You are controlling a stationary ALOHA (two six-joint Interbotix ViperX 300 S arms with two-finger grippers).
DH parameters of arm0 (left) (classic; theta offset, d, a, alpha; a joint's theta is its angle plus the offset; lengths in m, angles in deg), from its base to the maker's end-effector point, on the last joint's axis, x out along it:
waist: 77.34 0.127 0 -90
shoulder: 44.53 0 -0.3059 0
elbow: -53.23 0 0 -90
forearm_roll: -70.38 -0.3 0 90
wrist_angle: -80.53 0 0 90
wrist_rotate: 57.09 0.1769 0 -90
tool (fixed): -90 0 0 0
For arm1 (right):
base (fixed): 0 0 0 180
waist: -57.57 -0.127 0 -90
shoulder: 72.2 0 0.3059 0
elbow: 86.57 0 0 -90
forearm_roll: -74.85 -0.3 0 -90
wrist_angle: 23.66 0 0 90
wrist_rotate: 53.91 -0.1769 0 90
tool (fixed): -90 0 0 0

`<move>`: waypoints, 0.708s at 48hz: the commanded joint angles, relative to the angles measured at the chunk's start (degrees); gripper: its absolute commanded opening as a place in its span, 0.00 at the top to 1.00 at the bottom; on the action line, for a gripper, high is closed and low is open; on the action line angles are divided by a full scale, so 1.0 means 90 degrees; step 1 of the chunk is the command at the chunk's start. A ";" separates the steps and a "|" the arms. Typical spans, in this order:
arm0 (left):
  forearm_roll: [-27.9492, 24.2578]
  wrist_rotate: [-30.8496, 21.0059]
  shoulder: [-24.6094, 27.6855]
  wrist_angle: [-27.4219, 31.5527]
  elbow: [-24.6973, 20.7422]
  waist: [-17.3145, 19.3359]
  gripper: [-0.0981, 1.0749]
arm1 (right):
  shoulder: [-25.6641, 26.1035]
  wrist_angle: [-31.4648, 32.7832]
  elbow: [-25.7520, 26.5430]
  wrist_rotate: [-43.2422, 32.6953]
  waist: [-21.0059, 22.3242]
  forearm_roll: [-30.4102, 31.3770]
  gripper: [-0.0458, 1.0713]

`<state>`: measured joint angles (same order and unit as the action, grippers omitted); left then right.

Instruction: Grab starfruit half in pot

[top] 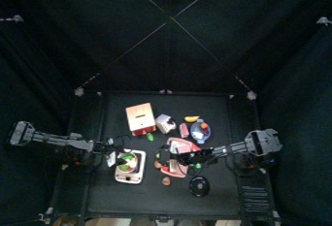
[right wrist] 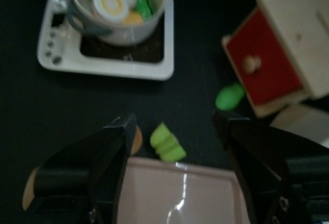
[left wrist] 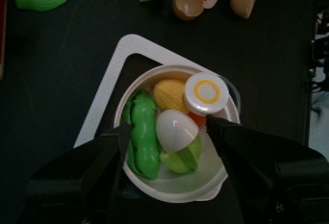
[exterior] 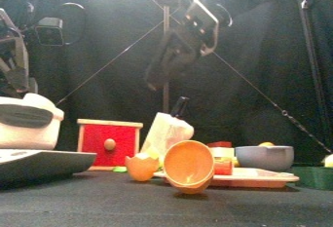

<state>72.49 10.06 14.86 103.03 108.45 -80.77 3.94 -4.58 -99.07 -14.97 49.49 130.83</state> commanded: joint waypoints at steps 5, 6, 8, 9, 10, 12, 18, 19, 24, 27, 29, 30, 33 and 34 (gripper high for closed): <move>-0.0186 0.0186 -0.0098 -0.0049 -0.0225 0.0020 0.09 | 0.0029 0.0156 0.0449 -0.0068 0.0010 0.0381 0.11; -0.0225 0.0244 -0.0107 -0.0029 -0.0264 -0.0078 0.09 | 0.0029 0.0186 0.0439 -0.0068 0.0020 0.0352 0.11; -0.0293 0.0371 -0.0137 0.0010 -0.0332 -0.0264 0.09 | 0.0029 0.0225 0.0420 -0.0068 0.0020 0.0303 0.11; -0.0313 0.0420 -0.0137 0.0039 -0.0371 -0.0352 0.09 | 0.0029 0.0234 0.0410 -0.0068 0.0020 0.0283 0.11; -0.0332 0.0498 -0.0146 0.0098 -0.0439 -0.0488 0.09 | 0.0029 0.0234 0.0400 -0.0068 0.0020 0.0254 0.11; -0.0342 0.0586 -0.0146 0.0225 -0.0518 -0.0654 0.09 | 0.0029 0.0234 0.0371 -0.0068 0.0020 0.0205 0.11; -0.0283 0.0684 -0.0146 0.0781 -0.0742 -0.1045 0.09 | 0.0020 0.0234 0.0283 -0.0068 0.0020 0.0078 0.11; -0.0264 0.0684 -0.0137 0.0879 -0.0762 -0.1094 0.09 | 0.0020 0.0234 0.0264 -0.0068 0.0010 0.0059 0.11; -0.0137 0.0674 -0.0039 0.1357 -0.0879 -0.1211 0.09 | 0.0020 0.0244 0.0205 -0.0068 0.0000 0.0010 0.11; -0.0127 0.0674 0.0068 0.1543 -0.0908 -0.1211 0.09 | 0.0010 0.0244 0.0186 -0.0068 0.0010 0.0010 0.11; -0.0117 0.0674 0.0166 0.1641 -0.0938 -0.1211 0.10 | 0.0000 0.0244 0.0176 -0.0088 0.0000 0.0010 0.11; -0.0107 0.0674 0.0244 0.1719 -0.0957 -0.1211 0.10 | 0.0000 0.0254 0.0166 -0.0088 0.0010 0.0010 0.11; -0.0059 0.0693 0.0381 0.1846 -0.0996 -0.1211 0.10 | -0.0020 0.0264 0.0166 -0.0088 0.0010 -0.0010 0.11; -0.0039 0.0693 0.0420 0.1875 -0.1006 -0.1211 0.10 | -0.0029 0.0264 0.0156 -0.0088 0.0010 -0.0010 0.11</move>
<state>71.61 16.30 17.33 118.76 101.24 -91.58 2.71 -2.21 -98.19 -15.68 49.49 130.92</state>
